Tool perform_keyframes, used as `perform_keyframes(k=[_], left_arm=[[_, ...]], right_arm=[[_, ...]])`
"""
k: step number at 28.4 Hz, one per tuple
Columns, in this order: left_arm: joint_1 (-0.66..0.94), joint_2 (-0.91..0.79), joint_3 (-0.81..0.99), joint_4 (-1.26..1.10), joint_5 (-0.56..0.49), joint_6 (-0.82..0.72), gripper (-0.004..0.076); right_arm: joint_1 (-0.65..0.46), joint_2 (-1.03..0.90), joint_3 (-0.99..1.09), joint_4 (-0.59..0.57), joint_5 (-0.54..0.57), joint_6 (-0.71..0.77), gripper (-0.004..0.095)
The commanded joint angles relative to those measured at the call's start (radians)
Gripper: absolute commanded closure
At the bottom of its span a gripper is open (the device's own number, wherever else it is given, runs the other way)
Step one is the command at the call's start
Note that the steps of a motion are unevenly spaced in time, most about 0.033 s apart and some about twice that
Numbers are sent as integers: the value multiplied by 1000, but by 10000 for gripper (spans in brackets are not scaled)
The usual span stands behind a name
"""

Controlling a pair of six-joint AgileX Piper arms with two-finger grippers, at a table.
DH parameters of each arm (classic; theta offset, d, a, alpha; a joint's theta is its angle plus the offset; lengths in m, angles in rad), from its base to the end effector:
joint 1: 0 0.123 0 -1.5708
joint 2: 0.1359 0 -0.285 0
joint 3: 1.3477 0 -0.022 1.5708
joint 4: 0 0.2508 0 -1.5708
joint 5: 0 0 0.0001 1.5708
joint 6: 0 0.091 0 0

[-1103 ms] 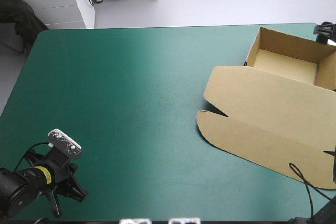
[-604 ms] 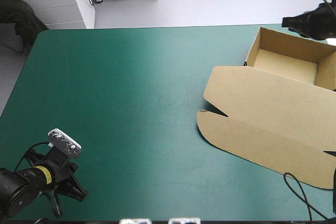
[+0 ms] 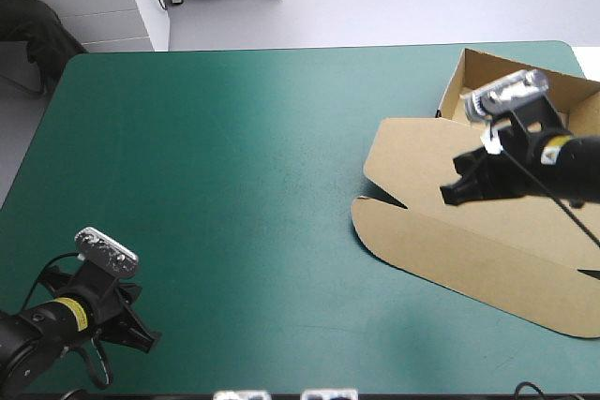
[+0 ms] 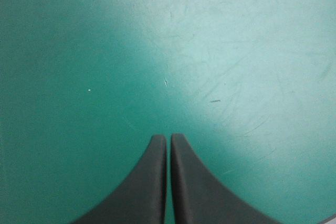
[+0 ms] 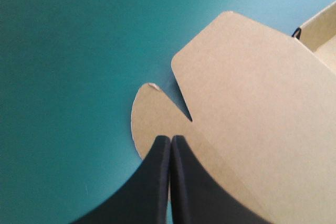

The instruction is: Fold the box

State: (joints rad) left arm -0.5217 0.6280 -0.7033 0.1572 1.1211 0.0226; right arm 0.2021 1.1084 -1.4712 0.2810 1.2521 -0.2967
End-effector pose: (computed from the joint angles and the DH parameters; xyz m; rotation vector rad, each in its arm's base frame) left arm 0.0846 -0.0338 0.3089 0.7034 2.4100 0.0029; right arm 0.1780 0.0609 0.4594 -0.6020 2.2683 0.3120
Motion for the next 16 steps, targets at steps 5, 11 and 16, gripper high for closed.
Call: perform_keyframes(k=[5, 11, 16], left_arm=[[-5, -129, -23, -5, -60, -23, 715], [-5, -205, -23, -19, -58, -70, 715], [-5, -217, -8, -31, -54, -70, 715]], right_arm=[[2, -324, 264, -13, -37, -13, 923], [2, -534, 458, -13, -112, -9, 924], [2, -684, 629, -7, -176, -9, 924]])
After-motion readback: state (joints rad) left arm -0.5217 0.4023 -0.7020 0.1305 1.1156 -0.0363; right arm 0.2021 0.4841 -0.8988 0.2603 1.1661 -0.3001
